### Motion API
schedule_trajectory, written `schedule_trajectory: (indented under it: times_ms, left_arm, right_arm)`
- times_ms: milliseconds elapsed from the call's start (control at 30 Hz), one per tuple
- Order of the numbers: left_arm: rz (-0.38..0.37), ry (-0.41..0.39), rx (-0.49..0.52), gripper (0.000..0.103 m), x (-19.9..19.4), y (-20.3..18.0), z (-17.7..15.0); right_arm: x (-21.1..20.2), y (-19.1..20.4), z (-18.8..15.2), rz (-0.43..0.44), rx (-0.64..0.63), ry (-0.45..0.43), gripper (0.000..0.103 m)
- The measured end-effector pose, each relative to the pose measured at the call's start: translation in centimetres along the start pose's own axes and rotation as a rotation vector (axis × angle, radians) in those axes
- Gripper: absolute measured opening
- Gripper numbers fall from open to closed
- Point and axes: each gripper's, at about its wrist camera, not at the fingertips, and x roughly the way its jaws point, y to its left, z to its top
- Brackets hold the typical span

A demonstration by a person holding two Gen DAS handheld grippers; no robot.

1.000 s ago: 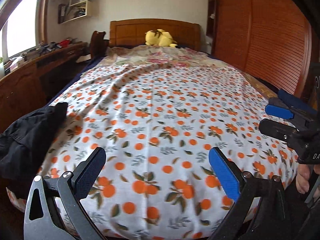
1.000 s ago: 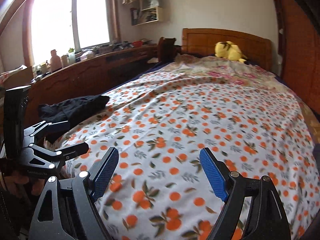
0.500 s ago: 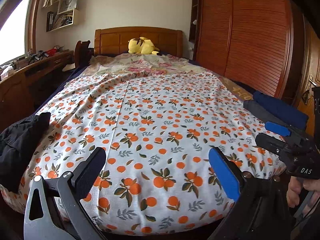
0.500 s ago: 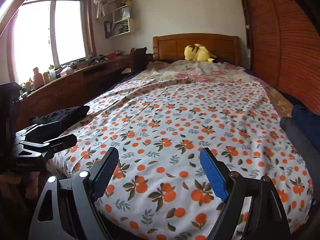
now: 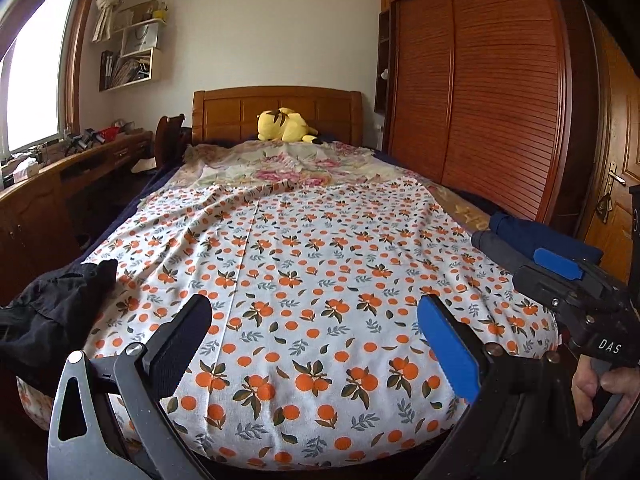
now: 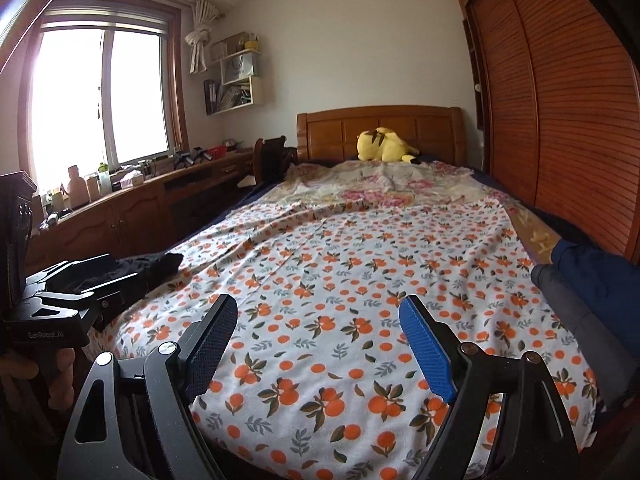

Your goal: Fold large clothes

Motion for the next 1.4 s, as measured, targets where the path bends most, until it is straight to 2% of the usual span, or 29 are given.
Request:
schedule_trajectory:
  times_ms: [333, 533, 1400]
  left_arm:
    - [-0.004, -0.089, 0.000, 0.103, -3.4, -0.9, 1.8]
    - [0.020, -0.127, 0.000, 0.103, -4.8, -1.1, 2.1]
    - [0.039, -0.114, -0.003, 0.103, -4.3, -0.7, 1.6]
  right_arm:
    - [-3.9, -0.3, 0.8, -0.039, 0.001, -0.089, 0.085]
    - [-5.3, -0.8, 0.8, -0.065, 0.003, -0.117, 0.085]
    - [-4.9, -0.3, 0.9, -0.073, -0.004, -0.102, 0.085]
